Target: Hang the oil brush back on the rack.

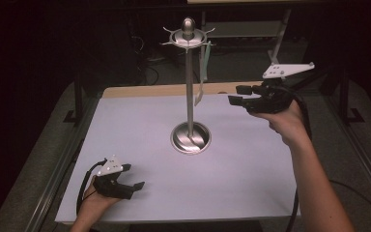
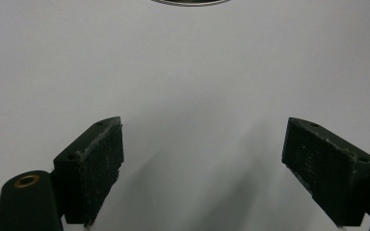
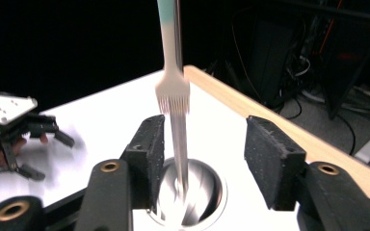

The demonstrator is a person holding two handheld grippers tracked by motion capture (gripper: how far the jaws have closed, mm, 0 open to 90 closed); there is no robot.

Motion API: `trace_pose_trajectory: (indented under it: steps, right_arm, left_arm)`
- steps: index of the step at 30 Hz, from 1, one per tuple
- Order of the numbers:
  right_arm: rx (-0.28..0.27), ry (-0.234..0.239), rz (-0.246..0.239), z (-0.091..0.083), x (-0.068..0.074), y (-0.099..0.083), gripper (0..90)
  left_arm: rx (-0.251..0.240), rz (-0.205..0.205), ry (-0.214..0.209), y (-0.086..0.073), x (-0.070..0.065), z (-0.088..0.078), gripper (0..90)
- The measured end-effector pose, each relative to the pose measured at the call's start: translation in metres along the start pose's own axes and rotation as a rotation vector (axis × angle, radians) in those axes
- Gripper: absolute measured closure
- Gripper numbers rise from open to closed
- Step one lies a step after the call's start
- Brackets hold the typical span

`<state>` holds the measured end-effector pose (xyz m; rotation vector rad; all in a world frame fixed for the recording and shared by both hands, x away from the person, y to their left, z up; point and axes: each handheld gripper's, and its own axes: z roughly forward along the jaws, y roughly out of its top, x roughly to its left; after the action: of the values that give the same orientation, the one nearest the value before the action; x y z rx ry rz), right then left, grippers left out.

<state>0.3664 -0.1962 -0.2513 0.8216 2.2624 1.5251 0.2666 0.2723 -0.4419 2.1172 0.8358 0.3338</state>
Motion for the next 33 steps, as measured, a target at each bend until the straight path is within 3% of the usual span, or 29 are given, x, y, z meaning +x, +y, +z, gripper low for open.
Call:
trace_pose_trajectory:
  steps: [5, 16, 25, 33]
  right_arm:
    - [0.018, -0.02, 0.021, 0.003, 0.0, -0.025, 42.8]
    - [-0.005, -0.065, 0.052, 0.0, 0.001, -0.069, 35.7]
    - [0.045, -0.11, 0.069, -0.001, 0.004, -0.105, 31.8]
    - [0.072, -0.122, 0.108, -0.002, 0.006, -0.135, 28.9]
  left_arm:
    - [-0.004, -0.001, -0.004, -0.002, 0.001, 0.0, 14.2]
    - [0.002, 0.002, -0.01, -0.003, 0.001, 0.001, 14.2]
    - [0.004, 0.003, -0.018, -0.003, -0.001, 0.003, 14.2]
    - [0.003, 0.002, -0.02, -0.004, -0.001, 0.002, 14.1]
